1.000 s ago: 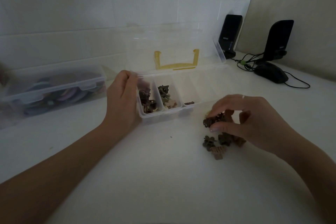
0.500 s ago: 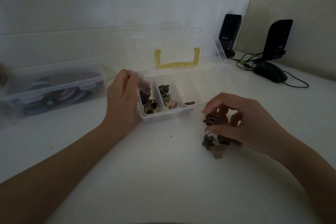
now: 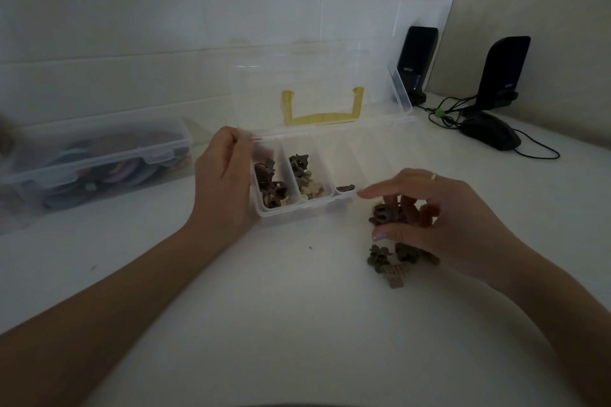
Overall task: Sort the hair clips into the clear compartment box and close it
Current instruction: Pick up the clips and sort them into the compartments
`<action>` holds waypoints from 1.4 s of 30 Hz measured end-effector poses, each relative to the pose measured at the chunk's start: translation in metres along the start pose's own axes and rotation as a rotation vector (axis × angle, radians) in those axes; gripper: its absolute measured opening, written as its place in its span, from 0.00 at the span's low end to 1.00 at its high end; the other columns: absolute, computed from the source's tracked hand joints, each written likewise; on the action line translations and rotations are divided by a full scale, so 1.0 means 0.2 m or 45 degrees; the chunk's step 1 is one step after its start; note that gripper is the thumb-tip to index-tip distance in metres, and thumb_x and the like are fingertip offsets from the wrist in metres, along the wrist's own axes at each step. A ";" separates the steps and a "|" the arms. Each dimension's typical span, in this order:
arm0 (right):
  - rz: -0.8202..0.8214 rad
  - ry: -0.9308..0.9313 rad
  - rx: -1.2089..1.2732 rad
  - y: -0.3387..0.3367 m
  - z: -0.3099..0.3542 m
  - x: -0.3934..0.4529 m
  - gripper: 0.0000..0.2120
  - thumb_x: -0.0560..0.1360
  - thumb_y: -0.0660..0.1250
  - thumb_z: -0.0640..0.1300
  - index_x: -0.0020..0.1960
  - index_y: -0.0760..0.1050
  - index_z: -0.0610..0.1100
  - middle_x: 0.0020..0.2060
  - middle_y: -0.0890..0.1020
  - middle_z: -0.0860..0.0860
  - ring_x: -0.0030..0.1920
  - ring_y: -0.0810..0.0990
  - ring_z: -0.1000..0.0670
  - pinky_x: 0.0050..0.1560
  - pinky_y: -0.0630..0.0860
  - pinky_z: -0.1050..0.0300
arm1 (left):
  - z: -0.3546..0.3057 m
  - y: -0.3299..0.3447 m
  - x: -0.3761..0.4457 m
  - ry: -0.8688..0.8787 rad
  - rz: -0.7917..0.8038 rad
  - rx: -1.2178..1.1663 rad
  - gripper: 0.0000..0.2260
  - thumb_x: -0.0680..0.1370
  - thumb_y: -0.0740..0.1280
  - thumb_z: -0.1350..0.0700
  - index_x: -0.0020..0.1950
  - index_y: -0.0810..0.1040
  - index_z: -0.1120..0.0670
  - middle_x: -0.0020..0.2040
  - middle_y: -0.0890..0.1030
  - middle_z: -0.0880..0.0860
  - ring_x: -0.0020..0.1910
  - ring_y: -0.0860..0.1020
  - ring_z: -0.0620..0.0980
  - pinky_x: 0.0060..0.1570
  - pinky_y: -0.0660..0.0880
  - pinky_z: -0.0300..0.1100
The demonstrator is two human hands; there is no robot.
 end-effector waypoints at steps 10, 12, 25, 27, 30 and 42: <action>-0.231 -0.080 0.144 -0.06 0.05 0.06 0.10 0.68 0.74 0.43 0.45 0.74 0.50 0.46 0.81 0.60 0.41 0.80 0.55 0.30 0.74 0.64 | -0.05 0.02 -0.01 0.083 0.005 -0.011 0.10 0.81 0.56 0.62 0.43 0.72 0.62 0.36 0.79 0.46 0.33 0.74 0.33 0.35 0.67 0.24; -0.279 -0.187 0.039 -0.09 0.13 0.12 0.08 0.70 0.71 0.45 0.46 0.73 0.48 0.47 0.83 0.59 0.42 0.81 0.56 0.29 0.76 0.58 | -0.04 0.02 0.00 0.077 0.007 -0.022 0.09 0.81 0.56 0.61 0.43 0.72 0.60 0.34 0.80 0.44 0.33 0.74 0.34 0.35 0.67 0.24; -0.251 -0.446 -0.482 0.11 0.26 0.33 0.06 0.72 0.70 0.43 0.46 0.74 0.47 0.41 0.82 0.56 0.43 0.74 0.52 0.40 0.67 0.63 | -0.03 0.01 0.00 0.102 -0.010 0.021 0.12 0.81 0.58 0.60 0.37 0.70 0.52 0.31 0.76 0.42 0.33 0.72 0.34 0.36 0.66 0.26; -0.255 -0.402 -0.383 0.08 0.22 0.31 0.07 0.72 0.71 0.44 0.48 0.74 0.47 0.41 0.78 0.61 0.42 0.71 0.56 0.41 0.66 0.68 | -0.03 0.02 0.00 0.089 -0.012 0.005 0.11 0.81 0.57 0.61 0.39 0.71 0.55 0.31 0.77 0.41 0.33 0.72 0.35 0.36 0.66 0.26; -0.267 -0.337 -0.238 0.03 0.18 0.30 0.09 0.73 0.70 0.43 0.50 0.73 0.49 0.43 0.77 0.63 0.43 0.72 0.58 0.43 0.68 0.69 | -0.02 0.01 0.00 0.086 -0.030 -0.024 0.10 0.81 0.58 0.61 0.41 0.72 0.57 0.34 0.75 0.44 0.33 0.71 0.36 0.36 0.67 0.27; -0.348 -0.275 -0.234 -0.05 0.12 0.30 0.07 0.73 0.68 0.50 0.46 0.72 0.50 0.42 0.79 0.60 0.41 0.73 0.58 0.41 0.73 0.61 | -0.09 0.03 -0.02 0.250 0.035 0.002 0.10 0.79 0.54 0.59 0.48 0.73 0.60 0.44 0.76 0.44 0.43 0.75 0.32 0.44 0.67 0.23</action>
Point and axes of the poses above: each hand's wrist, its own x-axis towards the middle knuckle, its own y-axis out of the palm, z = x × y, the point moved 10 cm from there along x, towards the middle knuckle
